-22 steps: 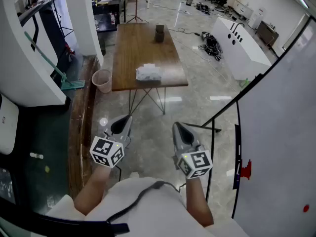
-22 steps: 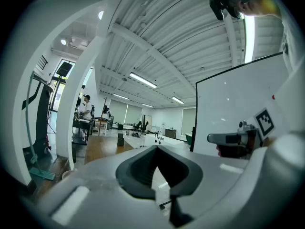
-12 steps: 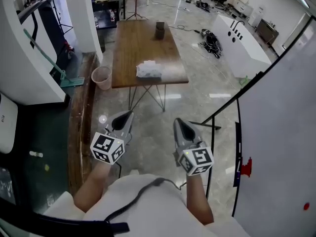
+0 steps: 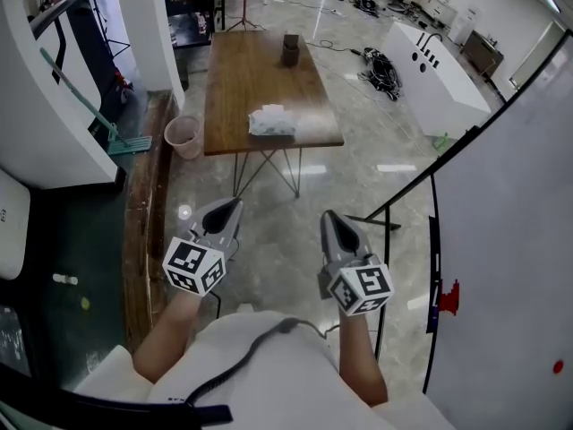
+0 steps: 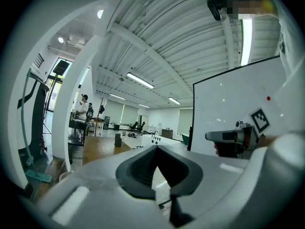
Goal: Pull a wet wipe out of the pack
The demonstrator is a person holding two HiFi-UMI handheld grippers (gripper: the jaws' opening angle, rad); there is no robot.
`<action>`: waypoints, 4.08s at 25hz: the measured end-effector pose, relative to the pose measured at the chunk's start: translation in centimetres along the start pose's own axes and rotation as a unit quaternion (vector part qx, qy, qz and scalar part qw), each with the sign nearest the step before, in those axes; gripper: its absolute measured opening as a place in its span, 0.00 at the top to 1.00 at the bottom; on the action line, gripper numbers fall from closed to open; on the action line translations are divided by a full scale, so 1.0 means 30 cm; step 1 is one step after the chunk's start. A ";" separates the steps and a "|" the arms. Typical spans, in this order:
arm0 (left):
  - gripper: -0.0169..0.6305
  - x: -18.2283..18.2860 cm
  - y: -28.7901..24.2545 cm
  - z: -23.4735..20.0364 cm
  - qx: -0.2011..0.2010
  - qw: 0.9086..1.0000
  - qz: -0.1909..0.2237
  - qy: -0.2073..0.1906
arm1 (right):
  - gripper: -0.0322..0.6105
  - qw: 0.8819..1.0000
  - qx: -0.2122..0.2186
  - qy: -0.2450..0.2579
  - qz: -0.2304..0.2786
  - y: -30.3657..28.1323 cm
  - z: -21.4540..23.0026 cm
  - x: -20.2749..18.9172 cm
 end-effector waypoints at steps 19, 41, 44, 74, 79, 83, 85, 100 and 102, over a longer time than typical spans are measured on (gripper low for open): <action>0.97 0.006 0.026 -0.166 -0.016 1.000 -0.016 0.008 | 0.94 1.000 -0.009 -0.008 -0.022 -0.114 -0.090 -0.028; 0.97 0.005 0.005 -0.345 0.011 0.999 -0.027 0.029 | 0.94 0.998 0.029 -0.014 -0.049 -0.341 -0.105 -0.067; 0.97 0.018 -0.023 -0.364 0.022 0.999 -0.024 0.031 | 0.94 0.998 0.041 -0.014 -0.049 -0.392 -0.082 -0.070; 0.97 0.132 -0.689 -0.435 0.095 0.995 -0.016 0.037 | 0.94 0.988 0.145 0.001 -0.054 -0.913 0.500 -0.111; 0.97 0.131 -0.768 -0.431 0.114 0.993 -0.012 0.034 | 0.94 0.985 0.166 -0.003 -0.053 -0.961 0.576 -0.143; 0.97 0.125 -0.818 -0.419 0.123 0.992 -0.014 0.032 | 0.94 0.983 0.179 -0.009 -0.048 -0.983 0.625 -0.162; 0.97 0.121 -0.836 -0.411 0.126 0.991 -0.014 0.032 | 0.94 0.981 0.185 -0.012 -0.048 -0.994 0.646 -0.176; 0.97 0.082 -0.874 -0.478 0.148 0.987 -0.027 0.058 | 0.94 0.979 0.190 -0.013 -0.069 -1.044 0.691 -0.210; 0.97 0.089 -0.899 -0.497 0.138 0.988 -0.028 0.055 | 0.94 0.980 0.183 -0.011 -0.070 -1.060 0.695 -0.209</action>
Point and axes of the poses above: the fingertips, and each gripper's own axes: y backward along the fingers, z to its right, x out of its top, the point moved 9 cm from there along y, backward along the fingers, and after that the axes turned 15 degrees about y, right-handed, at the moved point
